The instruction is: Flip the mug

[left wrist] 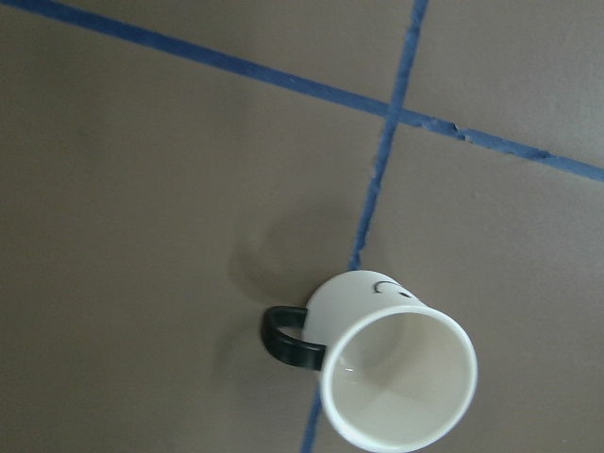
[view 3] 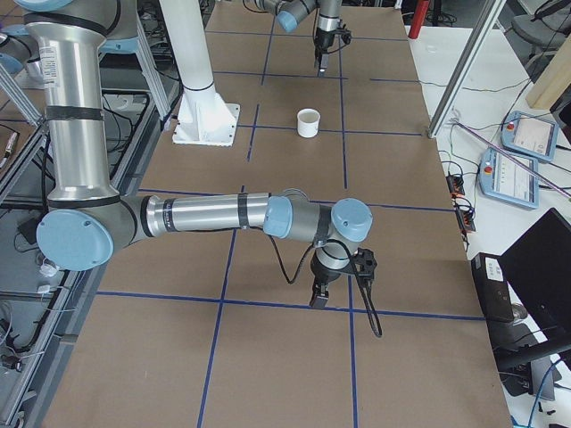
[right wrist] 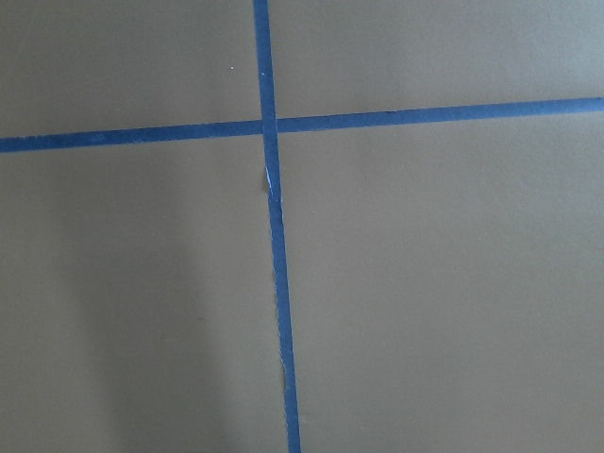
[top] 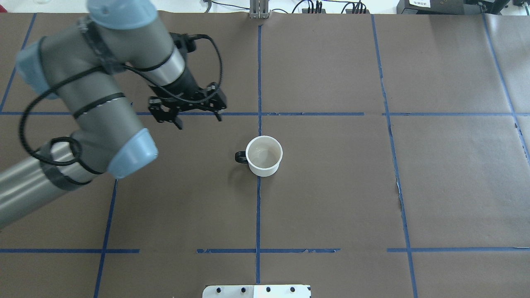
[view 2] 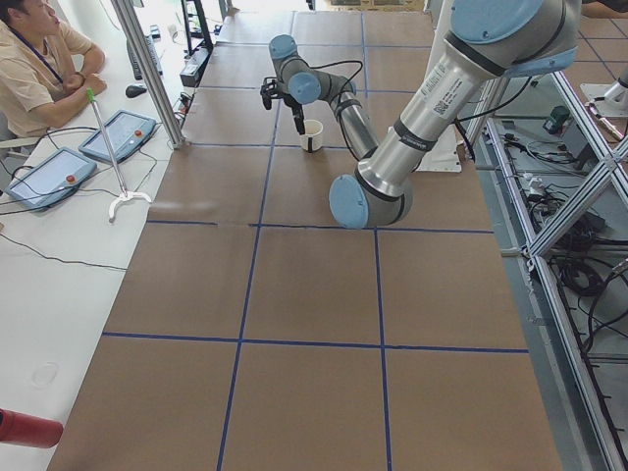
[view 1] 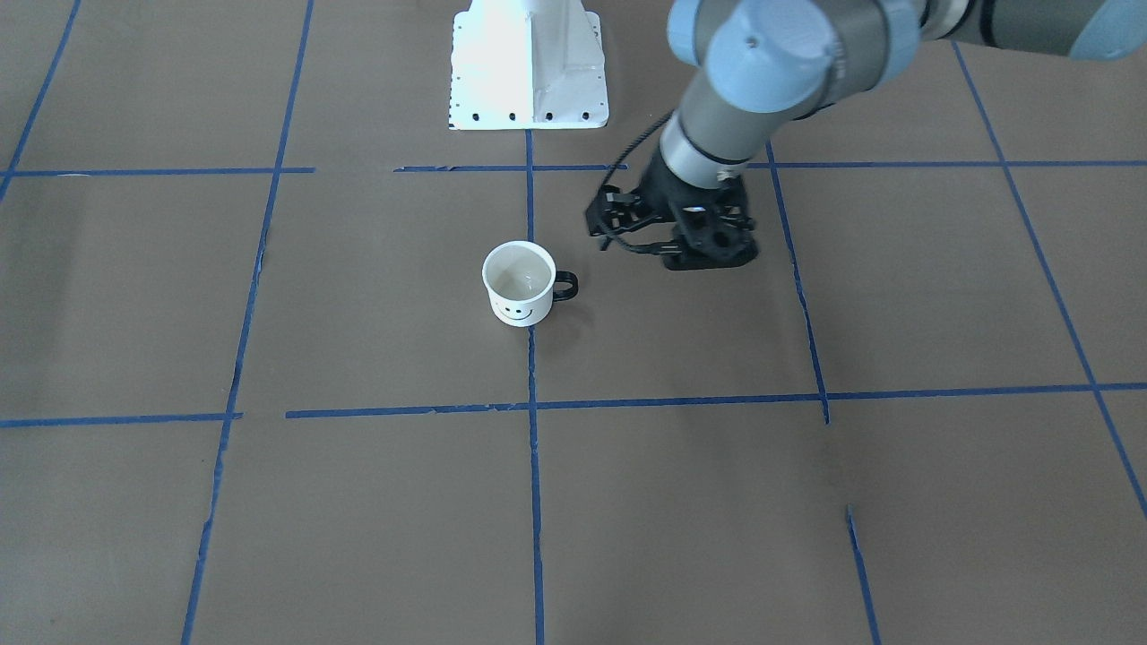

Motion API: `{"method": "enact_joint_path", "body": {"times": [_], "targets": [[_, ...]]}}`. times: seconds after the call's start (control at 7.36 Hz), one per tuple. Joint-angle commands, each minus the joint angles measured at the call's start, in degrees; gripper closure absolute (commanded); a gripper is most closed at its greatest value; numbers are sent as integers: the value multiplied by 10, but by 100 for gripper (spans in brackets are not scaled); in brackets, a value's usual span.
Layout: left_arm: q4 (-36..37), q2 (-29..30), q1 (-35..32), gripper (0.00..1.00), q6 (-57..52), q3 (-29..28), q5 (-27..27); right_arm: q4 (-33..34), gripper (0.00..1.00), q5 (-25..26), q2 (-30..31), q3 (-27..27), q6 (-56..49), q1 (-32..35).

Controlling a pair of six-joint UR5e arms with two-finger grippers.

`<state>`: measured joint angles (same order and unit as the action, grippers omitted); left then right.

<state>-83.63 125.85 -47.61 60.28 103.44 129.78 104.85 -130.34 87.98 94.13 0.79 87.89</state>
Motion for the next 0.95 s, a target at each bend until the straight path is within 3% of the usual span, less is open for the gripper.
{"method": "enact_joint_path", "body": {"times": [0.0,0.27,0.41,0.81], "targets": [[4,-151,-111,0,-304,42,1,0,0,0,0,0,0,0],[1,-261,-220,0,-561,30,4,0,0,0,0,0,0,0],[0,-324,-286,0,-614,25,4,0,0,0,0,0,0,0],[-73,-380,-431,0,-697,-83,7,0,0,0,0,0,0,0]]}}
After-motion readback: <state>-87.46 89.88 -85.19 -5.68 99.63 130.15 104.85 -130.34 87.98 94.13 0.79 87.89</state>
